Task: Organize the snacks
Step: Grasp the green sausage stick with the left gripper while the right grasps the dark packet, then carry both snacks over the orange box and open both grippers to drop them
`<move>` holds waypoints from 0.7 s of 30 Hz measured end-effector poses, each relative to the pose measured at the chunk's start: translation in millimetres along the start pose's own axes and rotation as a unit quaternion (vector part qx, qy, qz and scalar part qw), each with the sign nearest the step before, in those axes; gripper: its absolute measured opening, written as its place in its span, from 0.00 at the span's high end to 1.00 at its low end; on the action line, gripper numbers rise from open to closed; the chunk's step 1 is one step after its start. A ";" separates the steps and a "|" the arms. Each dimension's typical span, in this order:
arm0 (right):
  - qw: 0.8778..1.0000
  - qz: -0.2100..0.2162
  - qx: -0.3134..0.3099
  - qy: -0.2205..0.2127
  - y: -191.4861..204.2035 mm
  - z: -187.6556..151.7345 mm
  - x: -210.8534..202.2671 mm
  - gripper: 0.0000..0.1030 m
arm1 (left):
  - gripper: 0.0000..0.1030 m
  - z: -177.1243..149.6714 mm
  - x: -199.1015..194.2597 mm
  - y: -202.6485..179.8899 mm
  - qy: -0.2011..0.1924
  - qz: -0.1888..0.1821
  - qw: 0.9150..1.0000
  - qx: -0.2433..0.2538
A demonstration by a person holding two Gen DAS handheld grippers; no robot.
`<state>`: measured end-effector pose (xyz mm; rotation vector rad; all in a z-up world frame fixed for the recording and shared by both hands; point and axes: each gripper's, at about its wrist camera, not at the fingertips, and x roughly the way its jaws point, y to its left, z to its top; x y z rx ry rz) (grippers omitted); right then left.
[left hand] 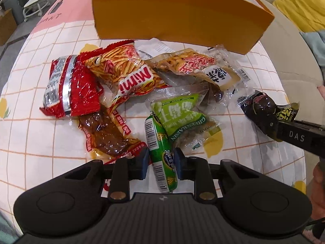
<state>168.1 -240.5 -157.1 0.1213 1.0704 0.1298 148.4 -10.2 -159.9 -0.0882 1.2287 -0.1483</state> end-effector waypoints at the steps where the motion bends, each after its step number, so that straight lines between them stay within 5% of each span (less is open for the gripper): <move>1: 1.000 0.000 -0.002 -0.001 0.4 -0.4 -0.9 0.82 | 0.73 -0.7 -0.3 0.2 0.000 0.002 1.000 0.000; 9: 0.999 0.004 -0.030 -0.011 9.8 -6.7 -15.1 1.00 | 0.74 -9.7 -20.7 0.1 -0.021 0.016 1.000 0.007; 21: 0.995 0.020 -0.068 -0.065 26.8 -14.7 -64.1 1.00 | 0.75 -13.9 -78.7 5.1 -0.101 -0.005 0.995 -0.024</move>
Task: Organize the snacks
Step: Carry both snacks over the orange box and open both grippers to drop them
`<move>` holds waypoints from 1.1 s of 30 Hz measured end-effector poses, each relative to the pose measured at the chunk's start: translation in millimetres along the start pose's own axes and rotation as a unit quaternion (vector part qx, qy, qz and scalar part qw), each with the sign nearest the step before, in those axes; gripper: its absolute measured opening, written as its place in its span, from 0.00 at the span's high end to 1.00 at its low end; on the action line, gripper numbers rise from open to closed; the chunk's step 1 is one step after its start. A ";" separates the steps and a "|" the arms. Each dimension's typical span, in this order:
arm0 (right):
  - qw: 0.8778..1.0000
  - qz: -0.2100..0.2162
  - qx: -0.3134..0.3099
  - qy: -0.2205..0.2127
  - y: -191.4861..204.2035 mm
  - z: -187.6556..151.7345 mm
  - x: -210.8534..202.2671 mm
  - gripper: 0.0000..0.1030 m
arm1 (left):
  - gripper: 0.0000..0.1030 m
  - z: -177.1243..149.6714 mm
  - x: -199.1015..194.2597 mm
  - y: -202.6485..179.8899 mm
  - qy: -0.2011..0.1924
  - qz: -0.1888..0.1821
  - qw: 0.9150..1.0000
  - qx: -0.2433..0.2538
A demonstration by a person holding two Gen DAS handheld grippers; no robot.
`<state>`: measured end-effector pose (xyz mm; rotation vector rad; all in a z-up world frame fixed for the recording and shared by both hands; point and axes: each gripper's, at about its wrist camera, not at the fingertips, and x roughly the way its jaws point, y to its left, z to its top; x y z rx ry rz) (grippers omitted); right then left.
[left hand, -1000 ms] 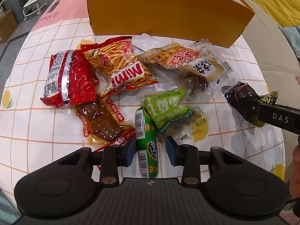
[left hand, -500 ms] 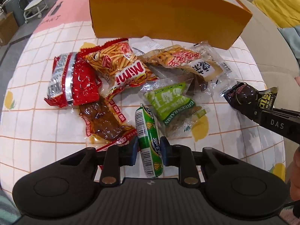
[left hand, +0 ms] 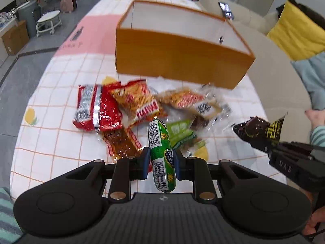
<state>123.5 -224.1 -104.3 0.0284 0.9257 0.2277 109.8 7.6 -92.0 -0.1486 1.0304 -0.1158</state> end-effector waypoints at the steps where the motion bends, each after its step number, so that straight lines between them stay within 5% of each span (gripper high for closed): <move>1: 1.000 0.004 0.001 -0.006 1.5 0.5 -5.7 1.00 | 0.75 1.6 -3.8 0.5 -0.005 -0.001 1.000 -0.002; 11: 0.996 0.044 -0.006 -0.083 14.4 40.8 -65.8 1.00 | 0.75 43.1 -53.7 -3.0 -0.072 -0.021 0.997 0.006; 19: 0.988 0.100 -0.039 -0.113 30.0 120.4 -63.8 1.00 | 0.75 119.0 -47.7 5.9 -0.092 -0.033 0.995 0.015; 27: 0.987 0.142 -0.036 -0.060 35.9 197.8 -1.1 1.00 | 0.75 199.6 -2.5 15.7 -0.057 -0.058 0.996 0.029; 33: 0.984 0.176 -0.021 0.016 37.1 227.1 65.8 1.00 | 0.75 229.4 54.0 16.7 0.004 -0.026 0.998 0.063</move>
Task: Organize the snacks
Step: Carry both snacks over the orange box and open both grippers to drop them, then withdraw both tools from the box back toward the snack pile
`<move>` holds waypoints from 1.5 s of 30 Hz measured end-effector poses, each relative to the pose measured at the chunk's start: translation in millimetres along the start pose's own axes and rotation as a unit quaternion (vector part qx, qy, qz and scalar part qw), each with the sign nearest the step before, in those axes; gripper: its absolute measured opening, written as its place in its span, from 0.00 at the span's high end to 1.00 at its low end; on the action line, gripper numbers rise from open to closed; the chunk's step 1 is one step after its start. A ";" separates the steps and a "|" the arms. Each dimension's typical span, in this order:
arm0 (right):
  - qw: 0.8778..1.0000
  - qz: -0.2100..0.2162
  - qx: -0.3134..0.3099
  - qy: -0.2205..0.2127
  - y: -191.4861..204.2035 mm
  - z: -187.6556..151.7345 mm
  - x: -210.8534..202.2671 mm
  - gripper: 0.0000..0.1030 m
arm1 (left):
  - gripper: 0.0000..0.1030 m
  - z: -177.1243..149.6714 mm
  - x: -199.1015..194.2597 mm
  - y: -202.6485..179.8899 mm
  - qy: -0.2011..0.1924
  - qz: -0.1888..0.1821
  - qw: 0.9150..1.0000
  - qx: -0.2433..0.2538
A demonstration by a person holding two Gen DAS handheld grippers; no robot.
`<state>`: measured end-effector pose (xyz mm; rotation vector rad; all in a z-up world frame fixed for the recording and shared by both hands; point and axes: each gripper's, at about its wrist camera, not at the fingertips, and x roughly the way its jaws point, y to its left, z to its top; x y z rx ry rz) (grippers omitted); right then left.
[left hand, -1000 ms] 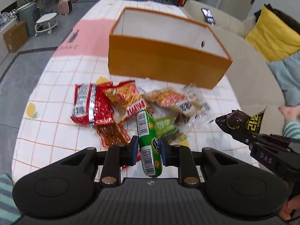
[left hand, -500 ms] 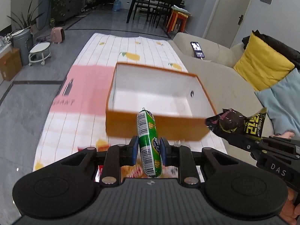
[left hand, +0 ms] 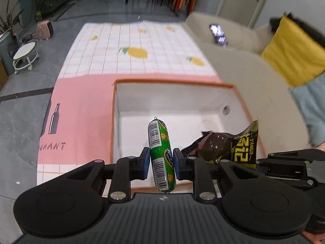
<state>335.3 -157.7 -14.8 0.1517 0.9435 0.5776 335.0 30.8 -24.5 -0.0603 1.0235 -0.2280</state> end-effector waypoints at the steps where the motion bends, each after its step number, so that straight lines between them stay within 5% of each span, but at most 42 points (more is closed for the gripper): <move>1: 1.000 0.002 0.004 0.015 -3.6 1.7 11.8 1.00 | 0.75 2.7 10.3 2.6 0.015 -0.001 1.000 -0.001; 8: 0.995 0.012 0.044 0.089 -29.6 2.1 71.8 1.00 | 0.75 4.1 62.2 12.4 0.095 0.026 0.995 0.015; 16: 0.986 0.033 0.092 0.139 -47.7 3.4 115.4 1.00 | 0.76 3.8 89.0 14.4 0.126 0.047 0.990 0.035; 26: 0.979 0.035 0.116 0.163 -48.8 -1.1 131.5 0.96 | 0.76 10.9 93.9 4.6 0.123 0.057 0.989 0.063; 31: 0.982 0.022 0.105 0.157 -42.4 2.1 128.2 0.95 | 0.63 11.8 81.9 1.8 0.099 0.059 0.991 0.064; 45: 0.990 -0.032 0.068 0.121 -11.8 17.5 85.3 0.55 | 0.56 9.8 24.4 -2.1 0.048 0.061 0.996 0.044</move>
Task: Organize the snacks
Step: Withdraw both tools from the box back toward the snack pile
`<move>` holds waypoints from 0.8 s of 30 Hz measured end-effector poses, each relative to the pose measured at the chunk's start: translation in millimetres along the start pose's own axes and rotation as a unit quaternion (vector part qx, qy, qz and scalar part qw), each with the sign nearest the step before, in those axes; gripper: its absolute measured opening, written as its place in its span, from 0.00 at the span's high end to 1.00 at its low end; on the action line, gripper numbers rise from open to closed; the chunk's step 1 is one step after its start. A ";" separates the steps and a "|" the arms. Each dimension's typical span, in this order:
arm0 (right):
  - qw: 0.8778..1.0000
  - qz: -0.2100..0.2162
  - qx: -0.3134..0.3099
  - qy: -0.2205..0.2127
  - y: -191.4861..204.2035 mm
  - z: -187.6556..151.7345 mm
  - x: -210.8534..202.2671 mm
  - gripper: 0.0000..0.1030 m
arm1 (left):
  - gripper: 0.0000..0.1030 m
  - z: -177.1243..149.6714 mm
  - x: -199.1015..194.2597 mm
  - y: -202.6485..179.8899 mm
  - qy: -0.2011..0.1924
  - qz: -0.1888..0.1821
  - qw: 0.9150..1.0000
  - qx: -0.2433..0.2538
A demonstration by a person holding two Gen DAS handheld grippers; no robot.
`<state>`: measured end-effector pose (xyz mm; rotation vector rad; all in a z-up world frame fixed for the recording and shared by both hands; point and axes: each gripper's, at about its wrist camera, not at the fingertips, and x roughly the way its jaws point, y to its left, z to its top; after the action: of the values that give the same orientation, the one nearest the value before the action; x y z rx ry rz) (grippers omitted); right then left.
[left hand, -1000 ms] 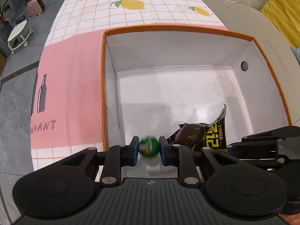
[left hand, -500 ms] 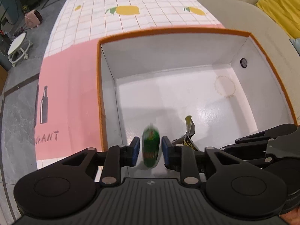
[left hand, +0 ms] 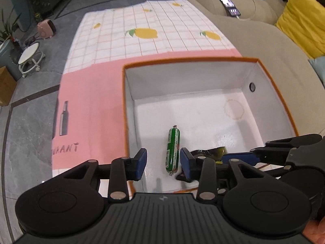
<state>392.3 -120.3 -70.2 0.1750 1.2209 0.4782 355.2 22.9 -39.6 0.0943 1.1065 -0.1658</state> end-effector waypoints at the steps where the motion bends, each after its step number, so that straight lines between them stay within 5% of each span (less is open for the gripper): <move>1: 1.000 -0.005 -0.002 -0.004 1.8 0.0 -4.8 0.54 | 0.56 -1.0 -6.8 0.7 -0.008 0.002 1.000 -0.003; 12: 0.995 -0.061 -0.038 -0.076 24.3 -24.3 -73.7 0.52 | 0.56 -34.5 -77.2 -1.2 -0.081 0.012 0.997 -0.015; 15: 0.990 -0.075 -0.051 -0.112 28.0 -47.2 -98.1 0.45 | 0.55 -54.8 -97.0 -7.3 -0.112 0.029 0.993 -0.001; 24: 0.965 -0.098 -0.090 -0.225 37.8 -139.3 -152.7 0.45 | 0.56 -121.3 -135.5 -36.8 -0.198 0.092 0.976 0.021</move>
<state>213.4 -171.5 27.3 0.0046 0.7349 0.3489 182.5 17.6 28.0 0.1924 0.6915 -0.0372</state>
